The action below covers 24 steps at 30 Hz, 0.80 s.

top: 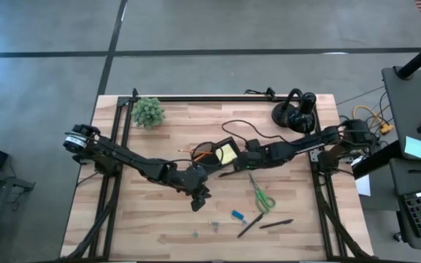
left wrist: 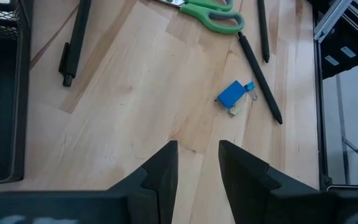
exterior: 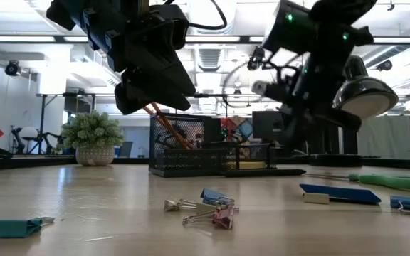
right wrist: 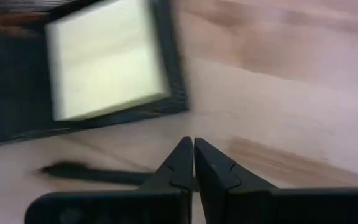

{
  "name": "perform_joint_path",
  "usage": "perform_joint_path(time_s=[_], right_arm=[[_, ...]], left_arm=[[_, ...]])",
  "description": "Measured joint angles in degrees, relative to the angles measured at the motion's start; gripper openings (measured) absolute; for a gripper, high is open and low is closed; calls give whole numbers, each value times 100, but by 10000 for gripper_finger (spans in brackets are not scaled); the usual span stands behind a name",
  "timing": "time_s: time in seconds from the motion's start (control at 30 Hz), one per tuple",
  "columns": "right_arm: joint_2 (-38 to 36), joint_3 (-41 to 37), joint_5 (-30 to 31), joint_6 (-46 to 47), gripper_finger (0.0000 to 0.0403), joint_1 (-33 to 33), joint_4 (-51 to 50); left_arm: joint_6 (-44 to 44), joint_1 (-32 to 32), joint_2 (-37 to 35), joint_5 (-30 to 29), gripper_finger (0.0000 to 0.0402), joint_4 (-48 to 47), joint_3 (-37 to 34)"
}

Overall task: Pick and place office supplies into organizer
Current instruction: Put the top black pen into the black desk organizer

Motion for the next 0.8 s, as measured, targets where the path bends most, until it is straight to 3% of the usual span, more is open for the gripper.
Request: perform_joint_path(time_s=[0.27, 0.8], right_arm=[[49, -93, -549, 67, 8, 56, -364], [134, -142, -498, 174, 8, 151, -164]], left_arm=[[0, 0, 0, 0, 102, 2, 0], [2, 1, 0, -2, 102, 4, 0]])
